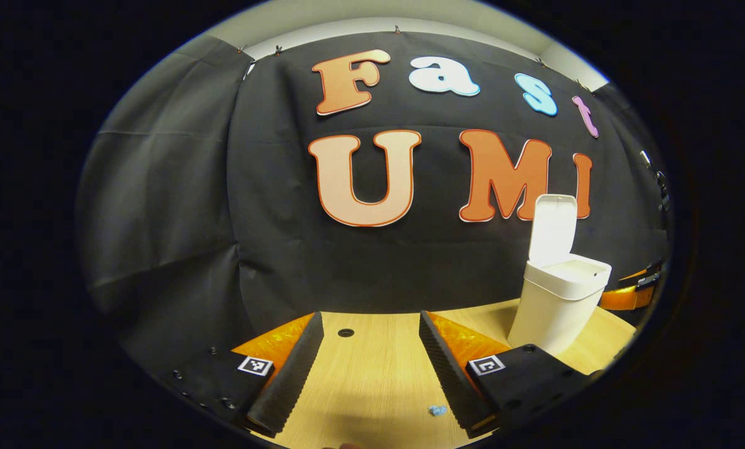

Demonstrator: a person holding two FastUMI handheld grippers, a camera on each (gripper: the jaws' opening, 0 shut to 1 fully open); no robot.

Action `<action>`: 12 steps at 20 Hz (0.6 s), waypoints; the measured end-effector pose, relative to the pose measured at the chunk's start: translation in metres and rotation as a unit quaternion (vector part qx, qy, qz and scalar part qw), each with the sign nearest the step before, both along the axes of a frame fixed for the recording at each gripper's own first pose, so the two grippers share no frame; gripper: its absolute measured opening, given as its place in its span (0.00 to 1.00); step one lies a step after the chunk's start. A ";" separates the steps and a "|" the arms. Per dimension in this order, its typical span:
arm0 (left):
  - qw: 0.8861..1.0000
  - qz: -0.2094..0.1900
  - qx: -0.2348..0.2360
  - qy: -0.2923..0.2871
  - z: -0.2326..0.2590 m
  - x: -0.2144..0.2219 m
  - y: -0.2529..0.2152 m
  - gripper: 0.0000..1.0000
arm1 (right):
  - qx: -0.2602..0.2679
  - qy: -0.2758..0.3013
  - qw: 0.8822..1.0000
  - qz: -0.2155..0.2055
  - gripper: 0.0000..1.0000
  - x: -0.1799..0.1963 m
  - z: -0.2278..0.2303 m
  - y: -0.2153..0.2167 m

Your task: Press the lid of the desktop garbage bin to open it, pick up the crumpled paper on the desktop and throw it into the bin, then pick up the pop can on the desktop and drop it into the bin, and finally close the garbage bin lid.

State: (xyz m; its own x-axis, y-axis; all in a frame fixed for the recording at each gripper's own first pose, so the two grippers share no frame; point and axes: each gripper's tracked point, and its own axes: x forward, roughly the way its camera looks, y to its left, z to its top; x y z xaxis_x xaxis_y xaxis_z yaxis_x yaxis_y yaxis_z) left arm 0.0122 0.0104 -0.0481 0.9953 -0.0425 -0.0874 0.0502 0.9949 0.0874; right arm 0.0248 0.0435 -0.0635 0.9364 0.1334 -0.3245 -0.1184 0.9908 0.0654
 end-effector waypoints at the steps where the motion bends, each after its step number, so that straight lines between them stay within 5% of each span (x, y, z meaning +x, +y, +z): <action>1: 1.000 -0.003 0.002 0.004 -0.007 0.001 -0.003 0.98 | -0.003 0.004 1.000 -0.005 0.98 -0.001 -0.004 -0.004; 12: 0.996 -0.035 0.007 0.088 -0.105 0.011 -0.034 0.98 | -0.031 0.047 0.998 -0.037 0.98 -0.012 -0.035 -0.037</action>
State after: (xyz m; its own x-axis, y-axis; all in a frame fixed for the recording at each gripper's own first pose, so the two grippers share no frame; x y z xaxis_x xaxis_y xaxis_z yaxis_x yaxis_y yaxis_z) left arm 0.0236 -0.0239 -0.1532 0.9594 -0.1084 -0.2604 0.1345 0.9873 0.0846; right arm 0.0129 0.0068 -0.0982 0.9081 0.0416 -0.4167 -0.0404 0.9991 0.0116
